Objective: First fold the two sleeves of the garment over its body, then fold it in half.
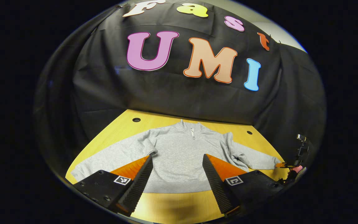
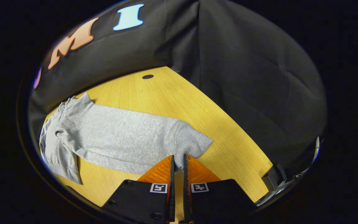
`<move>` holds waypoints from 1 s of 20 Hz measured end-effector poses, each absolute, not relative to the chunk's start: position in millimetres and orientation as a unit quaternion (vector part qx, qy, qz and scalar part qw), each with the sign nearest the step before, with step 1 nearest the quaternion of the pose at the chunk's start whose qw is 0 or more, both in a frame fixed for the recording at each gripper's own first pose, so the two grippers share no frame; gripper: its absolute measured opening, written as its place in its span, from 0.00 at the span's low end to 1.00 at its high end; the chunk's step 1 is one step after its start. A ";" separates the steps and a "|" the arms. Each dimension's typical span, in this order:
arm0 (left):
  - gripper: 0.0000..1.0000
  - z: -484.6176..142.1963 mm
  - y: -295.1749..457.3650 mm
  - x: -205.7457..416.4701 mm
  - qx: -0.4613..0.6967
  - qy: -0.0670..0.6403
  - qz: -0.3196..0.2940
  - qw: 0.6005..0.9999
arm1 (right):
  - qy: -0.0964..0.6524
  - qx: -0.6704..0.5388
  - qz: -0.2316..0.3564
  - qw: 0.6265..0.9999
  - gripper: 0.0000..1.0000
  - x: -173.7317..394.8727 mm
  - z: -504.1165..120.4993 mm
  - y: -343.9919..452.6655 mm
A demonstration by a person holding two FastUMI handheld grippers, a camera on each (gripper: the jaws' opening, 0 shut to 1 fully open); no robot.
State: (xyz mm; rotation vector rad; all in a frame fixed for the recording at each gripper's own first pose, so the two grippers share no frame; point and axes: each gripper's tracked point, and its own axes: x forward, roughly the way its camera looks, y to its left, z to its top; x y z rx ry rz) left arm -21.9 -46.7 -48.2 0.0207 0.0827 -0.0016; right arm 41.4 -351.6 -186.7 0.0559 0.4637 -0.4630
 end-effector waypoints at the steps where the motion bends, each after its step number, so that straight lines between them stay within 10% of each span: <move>1: 0.94 -48.5 -42.5 -23.3 0.012 0.044 -0.006 0.999 | 0.221 0.031 -0.228 0.948 0.13 41.3 -182.4 -343.6; 20: 0.94 -49.6 90.0 -50.8 0.003 0.057 -0.047 0.997 | 0.078 0.066 -0.149 0.984 0.13 70.8 -43.5 -92.4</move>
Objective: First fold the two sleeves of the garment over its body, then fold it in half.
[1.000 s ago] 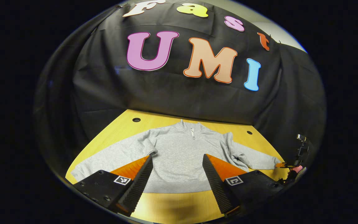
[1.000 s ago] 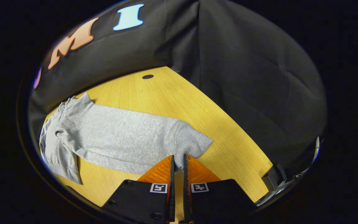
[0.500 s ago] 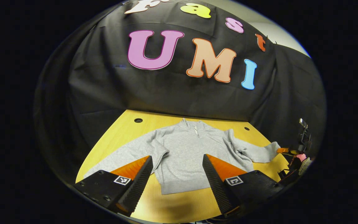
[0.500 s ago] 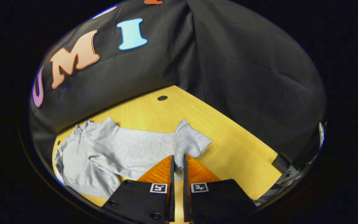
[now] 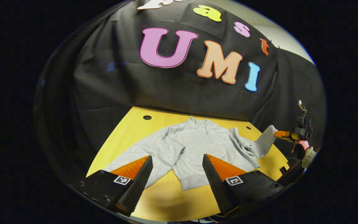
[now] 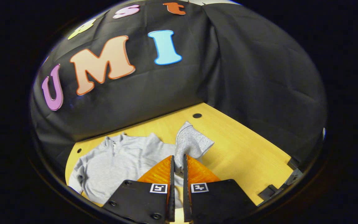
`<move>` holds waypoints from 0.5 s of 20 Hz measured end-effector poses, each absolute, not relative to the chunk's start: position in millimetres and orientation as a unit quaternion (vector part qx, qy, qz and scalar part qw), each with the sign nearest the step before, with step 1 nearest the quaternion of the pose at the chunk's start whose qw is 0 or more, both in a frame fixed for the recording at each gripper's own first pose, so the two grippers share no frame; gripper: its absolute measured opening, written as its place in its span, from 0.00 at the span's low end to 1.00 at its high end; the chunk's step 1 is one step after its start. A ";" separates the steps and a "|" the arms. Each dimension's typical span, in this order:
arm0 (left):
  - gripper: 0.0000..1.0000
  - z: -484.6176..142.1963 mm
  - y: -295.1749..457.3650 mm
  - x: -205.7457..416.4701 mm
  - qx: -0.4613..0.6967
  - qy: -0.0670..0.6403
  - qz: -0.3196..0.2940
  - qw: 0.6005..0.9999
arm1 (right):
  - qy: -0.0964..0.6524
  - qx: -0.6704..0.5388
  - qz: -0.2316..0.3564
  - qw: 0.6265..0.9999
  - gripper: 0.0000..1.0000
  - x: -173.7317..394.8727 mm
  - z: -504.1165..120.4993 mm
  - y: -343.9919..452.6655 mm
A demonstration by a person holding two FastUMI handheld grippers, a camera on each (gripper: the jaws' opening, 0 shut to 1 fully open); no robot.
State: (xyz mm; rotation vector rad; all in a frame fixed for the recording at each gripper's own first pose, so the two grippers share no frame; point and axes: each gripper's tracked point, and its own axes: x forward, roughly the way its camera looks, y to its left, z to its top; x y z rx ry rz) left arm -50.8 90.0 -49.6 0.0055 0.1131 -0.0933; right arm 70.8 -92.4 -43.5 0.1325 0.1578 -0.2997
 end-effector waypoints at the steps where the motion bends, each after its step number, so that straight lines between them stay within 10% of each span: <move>1: 0.94 -51.1 98.7 -53.9 0.001 0.057 -0.043 0.997 | 0.072 0.064 -0.138 0.986 0.13 77.0 -34.8 -73.8; 10: 0.94 -63.8 165.4 -74.1 -0.021 0.062 0.005 0.998 | 0.049 0.058 -0.002 0.997 0.13 113.9 -13.1 93.0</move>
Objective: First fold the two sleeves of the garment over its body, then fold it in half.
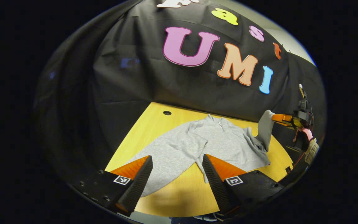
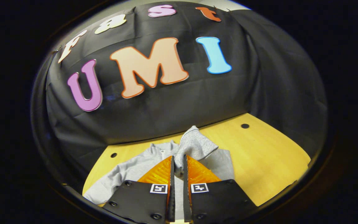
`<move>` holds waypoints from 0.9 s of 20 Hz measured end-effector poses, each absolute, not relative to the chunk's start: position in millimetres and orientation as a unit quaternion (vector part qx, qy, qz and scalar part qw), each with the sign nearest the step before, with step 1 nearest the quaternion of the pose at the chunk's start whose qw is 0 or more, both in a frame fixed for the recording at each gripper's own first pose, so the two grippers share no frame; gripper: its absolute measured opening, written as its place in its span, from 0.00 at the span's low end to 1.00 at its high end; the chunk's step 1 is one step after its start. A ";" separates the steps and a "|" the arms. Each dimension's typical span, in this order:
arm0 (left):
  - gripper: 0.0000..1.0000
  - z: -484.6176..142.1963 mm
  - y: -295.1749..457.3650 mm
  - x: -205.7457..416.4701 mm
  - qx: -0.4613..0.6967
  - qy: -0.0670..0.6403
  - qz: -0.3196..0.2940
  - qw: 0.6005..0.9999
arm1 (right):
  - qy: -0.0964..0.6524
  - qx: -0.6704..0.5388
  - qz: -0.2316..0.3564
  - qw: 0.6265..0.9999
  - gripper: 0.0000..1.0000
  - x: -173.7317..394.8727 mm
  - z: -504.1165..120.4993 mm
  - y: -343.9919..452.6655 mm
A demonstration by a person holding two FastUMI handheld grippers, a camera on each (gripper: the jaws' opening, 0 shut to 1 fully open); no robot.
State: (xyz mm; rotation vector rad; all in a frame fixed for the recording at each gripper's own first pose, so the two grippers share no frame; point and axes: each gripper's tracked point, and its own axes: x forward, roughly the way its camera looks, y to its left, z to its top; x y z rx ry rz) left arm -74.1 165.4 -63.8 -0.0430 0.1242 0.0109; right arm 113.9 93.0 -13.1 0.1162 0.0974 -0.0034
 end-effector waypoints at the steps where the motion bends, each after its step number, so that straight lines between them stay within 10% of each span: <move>1: 0.94 -65.5 169.3 -74.5 -0.022 0.063 0.010 0.998 | 0.047 0.063 0.020 0.997 0.13 115.6 -12.7 113.0; 11: 0.94 -94.8 202.6 -81.8 -0.024 0.077 0.046 0.996 | 0.060 0.134 0.220 0.964 0.13 137.6 -46.5 282.3; 18: 0.94 -138.0 222.8 -80.4 -0.048 0.104 0.083 0.990 | 0.125 0.158 0.260 0.944 0.13 170.1 -122.0 330.1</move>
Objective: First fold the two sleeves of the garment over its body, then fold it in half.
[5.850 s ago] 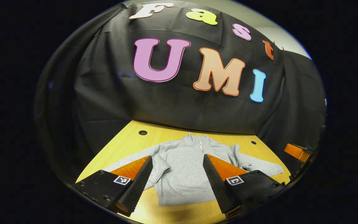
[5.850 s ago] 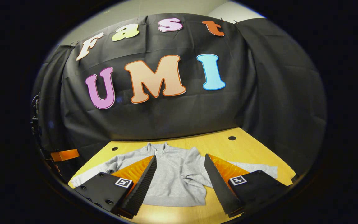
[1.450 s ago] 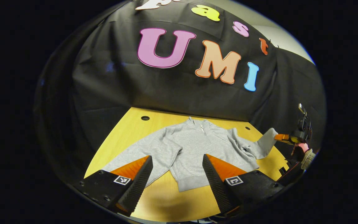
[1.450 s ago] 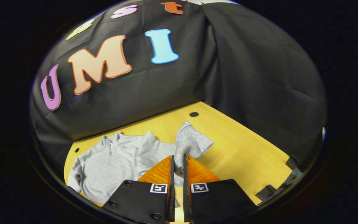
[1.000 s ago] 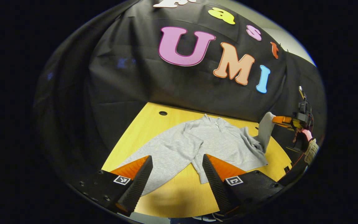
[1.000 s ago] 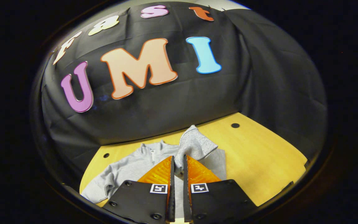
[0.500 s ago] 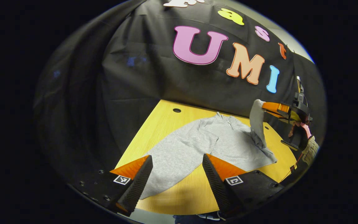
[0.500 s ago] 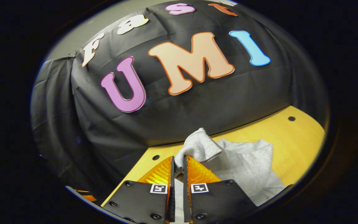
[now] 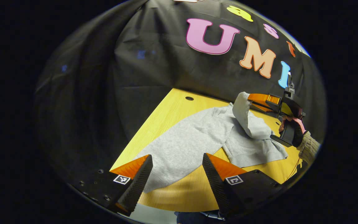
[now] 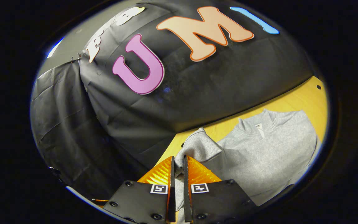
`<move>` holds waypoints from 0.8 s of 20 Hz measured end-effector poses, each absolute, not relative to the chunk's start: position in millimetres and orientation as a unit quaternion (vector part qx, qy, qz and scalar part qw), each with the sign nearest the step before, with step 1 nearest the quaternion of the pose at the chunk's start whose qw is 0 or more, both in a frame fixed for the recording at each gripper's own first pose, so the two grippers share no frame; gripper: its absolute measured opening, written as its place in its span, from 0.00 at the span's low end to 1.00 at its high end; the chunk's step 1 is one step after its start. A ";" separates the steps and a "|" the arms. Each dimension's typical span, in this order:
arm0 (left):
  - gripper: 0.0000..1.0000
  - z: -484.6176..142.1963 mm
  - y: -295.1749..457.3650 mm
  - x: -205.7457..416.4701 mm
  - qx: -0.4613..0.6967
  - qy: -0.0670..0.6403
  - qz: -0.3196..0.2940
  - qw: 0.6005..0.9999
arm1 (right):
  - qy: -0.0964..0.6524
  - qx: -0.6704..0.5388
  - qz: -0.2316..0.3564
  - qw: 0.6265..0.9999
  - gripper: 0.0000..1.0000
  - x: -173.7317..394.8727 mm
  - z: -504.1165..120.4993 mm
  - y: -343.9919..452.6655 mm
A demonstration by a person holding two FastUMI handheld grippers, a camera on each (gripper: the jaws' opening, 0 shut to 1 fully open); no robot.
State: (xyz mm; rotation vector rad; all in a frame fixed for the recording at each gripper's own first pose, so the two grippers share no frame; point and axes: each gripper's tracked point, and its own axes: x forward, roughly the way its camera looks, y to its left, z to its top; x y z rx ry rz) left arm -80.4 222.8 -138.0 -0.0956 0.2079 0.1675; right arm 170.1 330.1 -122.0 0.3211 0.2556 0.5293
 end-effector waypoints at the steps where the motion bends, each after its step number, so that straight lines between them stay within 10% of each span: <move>1: 0.94 -144.7 226.7 -79.4 -0.053 0.107 0.092 0.989 | 0.134 0.161 0.262 0.942 0.15 174.1 -128.4 332.8; 6: 0.95 -171.2 245.9 -76.2 -0.069 0.124 0.127 0.982 | 0.167 0.150 0.274 0.935 0.19 182.7 -157.1 349.1; 12: 0.95 -187.1 266.1 -78.9 -0.068 0.147 0.161 0.974 | 0.168 0.123 0.279 0.937 0.97 172.4 -168.7 339.9; 16: 0.95 -200.6 269.3 -76.4 -0.072 0.171 0.170 0.968 | 0.151 0.100 0.272 0.945 0.98 171.0 -164.0 334.6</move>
